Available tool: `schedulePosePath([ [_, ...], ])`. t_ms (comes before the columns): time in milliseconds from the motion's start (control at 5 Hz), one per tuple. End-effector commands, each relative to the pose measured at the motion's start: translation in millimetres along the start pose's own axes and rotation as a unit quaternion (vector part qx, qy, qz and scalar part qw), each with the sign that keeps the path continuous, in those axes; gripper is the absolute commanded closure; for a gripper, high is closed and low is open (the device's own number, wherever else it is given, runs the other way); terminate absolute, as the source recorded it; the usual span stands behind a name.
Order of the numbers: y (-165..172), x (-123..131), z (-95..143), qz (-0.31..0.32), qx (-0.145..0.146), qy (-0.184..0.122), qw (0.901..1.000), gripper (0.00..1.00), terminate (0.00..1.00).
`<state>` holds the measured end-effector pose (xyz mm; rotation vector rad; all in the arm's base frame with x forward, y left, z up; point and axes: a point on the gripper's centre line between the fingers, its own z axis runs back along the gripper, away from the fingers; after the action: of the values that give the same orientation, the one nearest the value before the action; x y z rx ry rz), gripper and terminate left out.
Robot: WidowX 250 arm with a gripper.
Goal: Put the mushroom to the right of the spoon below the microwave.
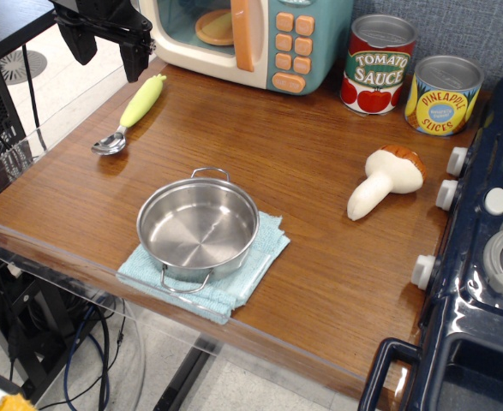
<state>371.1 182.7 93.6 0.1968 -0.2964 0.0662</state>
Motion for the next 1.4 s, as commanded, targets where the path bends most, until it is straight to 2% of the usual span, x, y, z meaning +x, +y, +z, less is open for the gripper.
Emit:
schedulePosePath([
  [0,0,0,0,0.0,0.0,0.0,1.0,0.0,0.0],
  [200,-26,12,13,-0.042,-0.022,-0.024,0.9986,0.0,0.0],
  [400,-64,16,28,-0.098,-0.049,-0.04,0.9932,0.0,0.0],
  [600,-103,18,51,-0.132,-0.094,-0.07,0.9843,0.0,0.0],
  [800,-148,9,69,-0.174,-0.132,-0.083,0.9723,0.0,0.0],
  [1200,-235,-15,60,-0.243,-0.178,-0.082,0.95,0.0,0.0],
])
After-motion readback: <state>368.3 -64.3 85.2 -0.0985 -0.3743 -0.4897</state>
